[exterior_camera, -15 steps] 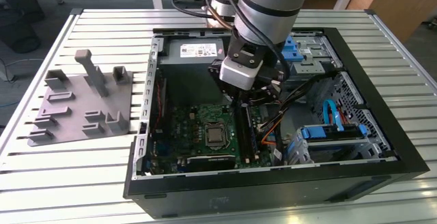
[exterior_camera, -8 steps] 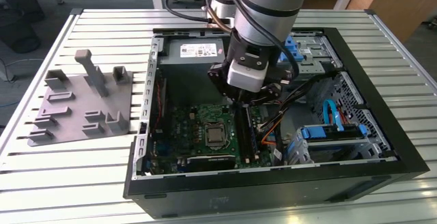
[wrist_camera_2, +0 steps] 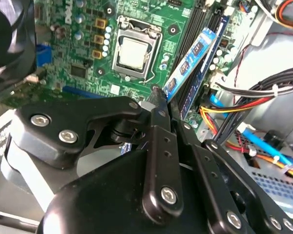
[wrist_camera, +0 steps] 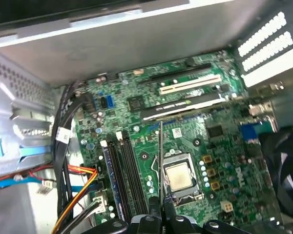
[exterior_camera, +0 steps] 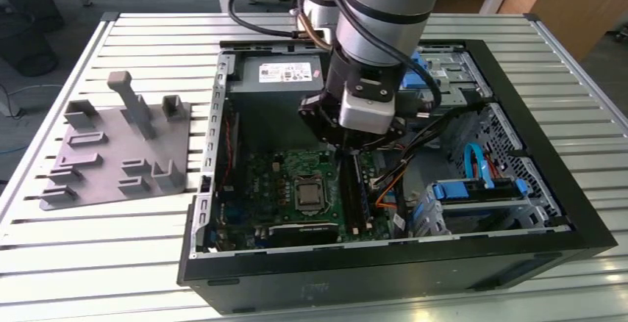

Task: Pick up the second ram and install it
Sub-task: 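Insert the second ram into the second slot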

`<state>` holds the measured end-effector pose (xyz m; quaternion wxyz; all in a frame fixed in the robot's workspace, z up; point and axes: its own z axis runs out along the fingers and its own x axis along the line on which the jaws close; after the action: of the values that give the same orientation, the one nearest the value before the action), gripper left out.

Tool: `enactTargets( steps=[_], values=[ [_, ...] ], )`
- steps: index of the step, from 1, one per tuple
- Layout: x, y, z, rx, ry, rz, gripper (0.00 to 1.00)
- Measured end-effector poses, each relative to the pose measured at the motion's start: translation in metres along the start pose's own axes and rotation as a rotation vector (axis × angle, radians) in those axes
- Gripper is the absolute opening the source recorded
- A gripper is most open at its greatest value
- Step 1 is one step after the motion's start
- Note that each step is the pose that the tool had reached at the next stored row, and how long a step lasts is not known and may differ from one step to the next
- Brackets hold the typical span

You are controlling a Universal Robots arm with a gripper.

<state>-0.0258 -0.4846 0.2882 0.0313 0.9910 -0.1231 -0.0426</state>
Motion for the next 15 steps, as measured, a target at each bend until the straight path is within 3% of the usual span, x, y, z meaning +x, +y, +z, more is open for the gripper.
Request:
enactTargets(
  steps=[15],
  values=[
    [0.0001,-0.0001,0.0007,-0.0107,0.0101,-0.139,0.14]
  ],
)
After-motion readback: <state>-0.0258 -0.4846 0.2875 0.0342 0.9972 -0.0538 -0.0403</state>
